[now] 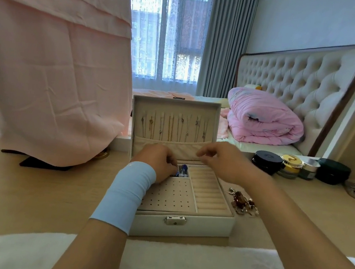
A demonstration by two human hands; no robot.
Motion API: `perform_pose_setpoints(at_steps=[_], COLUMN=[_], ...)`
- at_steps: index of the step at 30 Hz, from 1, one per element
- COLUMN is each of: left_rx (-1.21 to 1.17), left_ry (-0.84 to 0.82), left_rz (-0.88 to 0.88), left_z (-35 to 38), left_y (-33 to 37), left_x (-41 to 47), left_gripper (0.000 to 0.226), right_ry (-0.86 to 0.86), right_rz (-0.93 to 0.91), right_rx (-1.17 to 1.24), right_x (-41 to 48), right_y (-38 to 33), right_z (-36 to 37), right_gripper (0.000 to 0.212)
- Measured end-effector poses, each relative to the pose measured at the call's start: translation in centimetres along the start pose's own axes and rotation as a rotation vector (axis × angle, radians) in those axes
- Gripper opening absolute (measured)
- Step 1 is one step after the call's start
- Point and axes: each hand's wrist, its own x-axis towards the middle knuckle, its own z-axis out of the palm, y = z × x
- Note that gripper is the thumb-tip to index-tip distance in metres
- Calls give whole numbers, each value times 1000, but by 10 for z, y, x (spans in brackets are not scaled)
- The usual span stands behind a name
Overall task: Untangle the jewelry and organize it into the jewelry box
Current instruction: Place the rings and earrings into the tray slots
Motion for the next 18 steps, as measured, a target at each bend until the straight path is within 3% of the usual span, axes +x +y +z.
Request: perform_pose_setpoints(at_steps=[4, 12, 18], left_rx=[-33, -69, 292], left_ry=[61, 47, -111], left_rz=[69, 294, 315], left_z=[0, 38, 72], left_y=[18, 82, 117], left_x=[-3, -5, 26], left_gripper=[12, 14, 25], right_ry=[49, -56, -160], right_rz=[63, 252, 293], right_rx=[-11, -152, -177], right_x=[-17, -38, -33], right_y=[41, 111, 126], right_z=[-37, -43, -29], right_gripper=[14, 23, 22])
